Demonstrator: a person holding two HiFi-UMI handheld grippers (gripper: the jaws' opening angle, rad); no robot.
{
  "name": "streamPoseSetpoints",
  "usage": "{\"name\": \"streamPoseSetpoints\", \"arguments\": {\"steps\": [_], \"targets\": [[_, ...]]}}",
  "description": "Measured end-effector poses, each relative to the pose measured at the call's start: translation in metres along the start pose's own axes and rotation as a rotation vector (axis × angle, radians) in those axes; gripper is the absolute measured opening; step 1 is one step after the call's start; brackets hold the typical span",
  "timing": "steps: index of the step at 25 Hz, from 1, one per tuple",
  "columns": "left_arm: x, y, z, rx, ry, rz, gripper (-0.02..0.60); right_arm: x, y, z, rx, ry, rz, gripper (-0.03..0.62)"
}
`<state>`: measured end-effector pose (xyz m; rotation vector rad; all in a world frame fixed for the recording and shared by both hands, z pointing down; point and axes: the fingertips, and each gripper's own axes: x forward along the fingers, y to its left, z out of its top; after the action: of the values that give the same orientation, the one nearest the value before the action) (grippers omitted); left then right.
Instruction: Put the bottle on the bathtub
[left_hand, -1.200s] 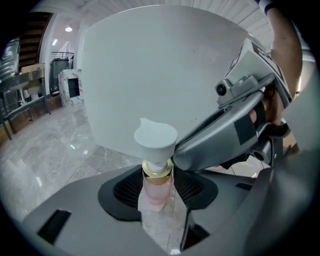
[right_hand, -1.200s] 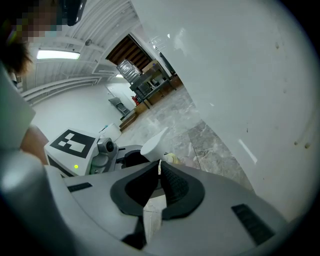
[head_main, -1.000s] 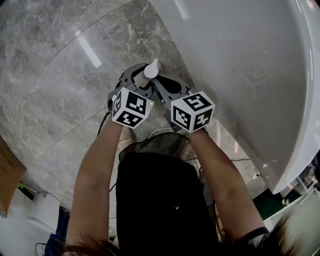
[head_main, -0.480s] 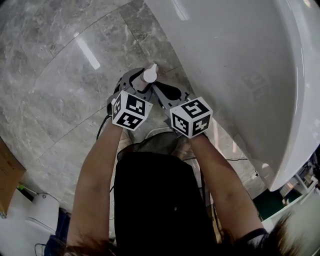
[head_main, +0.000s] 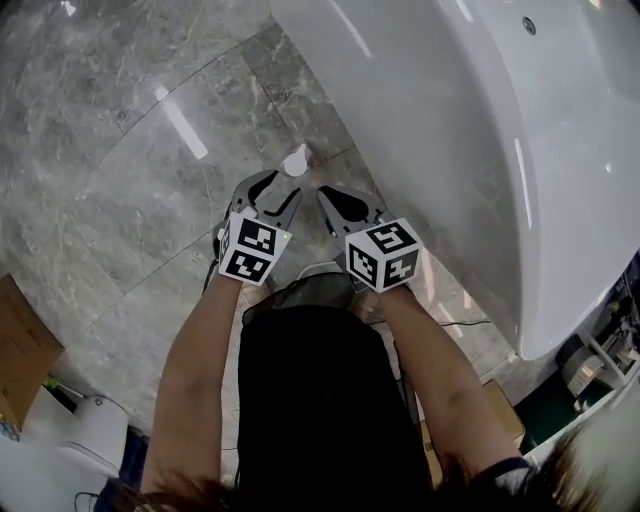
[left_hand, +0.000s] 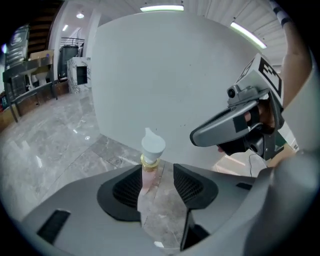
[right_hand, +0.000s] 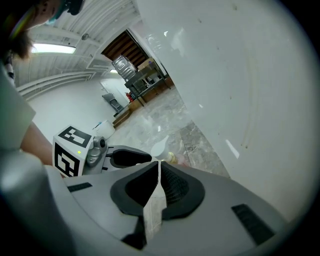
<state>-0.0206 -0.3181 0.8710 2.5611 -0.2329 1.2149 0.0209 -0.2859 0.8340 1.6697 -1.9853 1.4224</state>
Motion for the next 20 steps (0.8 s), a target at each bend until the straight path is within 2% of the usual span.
{"name": "streamPoseSetpoints", "arguments": {"steps": [3, 6, 14, 17, 20], "targets": [[-0.02, 0.0, 0.009, -0.049, -0.013, 0.002, 0.204, -0.011, 0.008, 0.011, 0.013, -0.008, -0.023, 0.034], [-0.047, -0.001, 0.019, -0.134, -0.046, 0.029, 0.197, -0.026, 0.02, 0.015, 0.021, 0.0, -0.046, 0.034], [-0.115, -0.006, 0.045, -0.341, -0.126, 0.103, 0.131, -0.062, 0.043, 0.029, 0.065, -0.009, -0.105, 0.034], [-0.135, -0.009, 0.058, -0.384, -0.14, 0.124, 0.102, -0.076, 0.05, 0.038, 0.082, -0.025, -0.127, 0.034], [-0.156, -0.01, 0.073, -0.393, -0.151, 0.135, 0.081, -0.087, 0.057, 0.048, 0.098, -0.034, -0.145, 0.034]]}}
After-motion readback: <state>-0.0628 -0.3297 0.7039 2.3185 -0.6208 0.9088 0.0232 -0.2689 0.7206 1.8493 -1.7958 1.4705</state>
